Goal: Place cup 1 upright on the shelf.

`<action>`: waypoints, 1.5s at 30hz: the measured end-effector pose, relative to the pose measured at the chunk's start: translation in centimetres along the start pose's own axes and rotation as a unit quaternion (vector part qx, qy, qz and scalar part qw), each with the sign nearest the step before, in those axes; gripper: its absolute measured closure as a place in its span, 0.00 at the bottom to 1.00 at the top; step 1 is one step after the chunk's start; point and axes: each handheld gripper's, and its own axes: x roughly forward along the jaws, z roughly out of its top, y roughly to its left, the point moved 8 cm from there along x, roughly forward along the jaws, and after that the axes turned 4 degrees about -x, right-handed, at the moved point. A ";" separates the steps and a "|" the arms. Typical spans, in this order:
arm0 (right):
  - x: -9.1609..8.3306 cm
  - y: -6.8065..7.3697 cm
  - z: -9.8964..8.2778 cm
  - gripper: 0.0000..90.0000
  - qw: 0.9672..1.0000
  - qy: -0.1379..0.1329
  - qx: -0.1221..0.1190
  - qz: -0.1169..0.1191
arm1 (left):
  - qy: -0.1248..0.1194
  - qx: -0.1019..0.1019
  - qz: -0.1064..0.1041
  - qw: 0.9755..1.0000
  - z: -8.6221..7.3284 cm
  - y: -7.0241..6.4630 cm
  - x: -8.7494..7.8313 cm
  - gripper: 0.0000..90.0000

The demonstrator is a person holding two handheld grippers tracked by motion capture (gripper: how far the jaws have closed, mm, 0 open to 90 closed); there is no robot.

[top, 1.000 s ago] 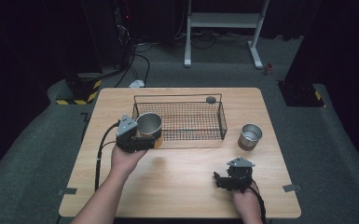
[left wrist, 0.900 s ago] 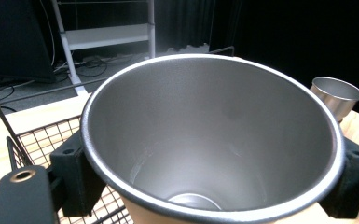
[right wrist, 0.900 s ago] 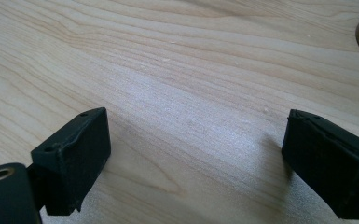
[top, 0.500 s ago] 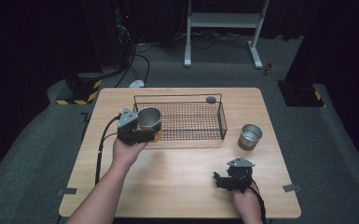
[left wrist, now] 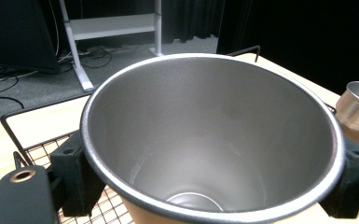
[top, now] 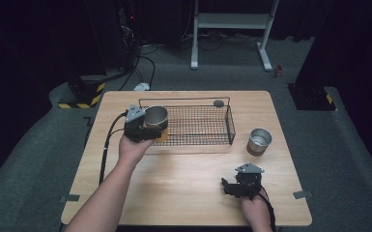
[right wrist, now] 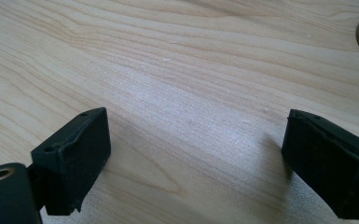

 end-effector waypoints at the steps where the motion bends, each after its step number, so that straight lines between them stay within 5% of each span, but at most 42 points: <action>1: 0.0 0.0 0.0 0.09 1.000 0.000 0.000 0.000 | -0.003 -0.003 0.002 1.000 0.0 0.2 0.2 0.15; 8: 0.0 0.0 0.0 0.09 1.000 0.000 0.000 0.000 | -0.004 -0.025 0.006 1.000 0.0 1.1 0.8 0.15; 22: 0.0 0.0 0.0 0.09 1.000 0.000 0.000 0.000 | -0.001 -0.003 0.016 1.000 1.5 1.1 2.7 0.15; 35: 0.0 0.0 0.0 0.09 1.000 0.000 -0.001 0.000 | 0.006 -0.028 0.029 0.999 0.7 2.1 5.4 0.15; 45: 0.0 0.0 0.0 0.09 1.000 0.000 -0.001 0.000 | 0.032 -0.028 0.037 0.998 -0.8 2.1 7.1 0.15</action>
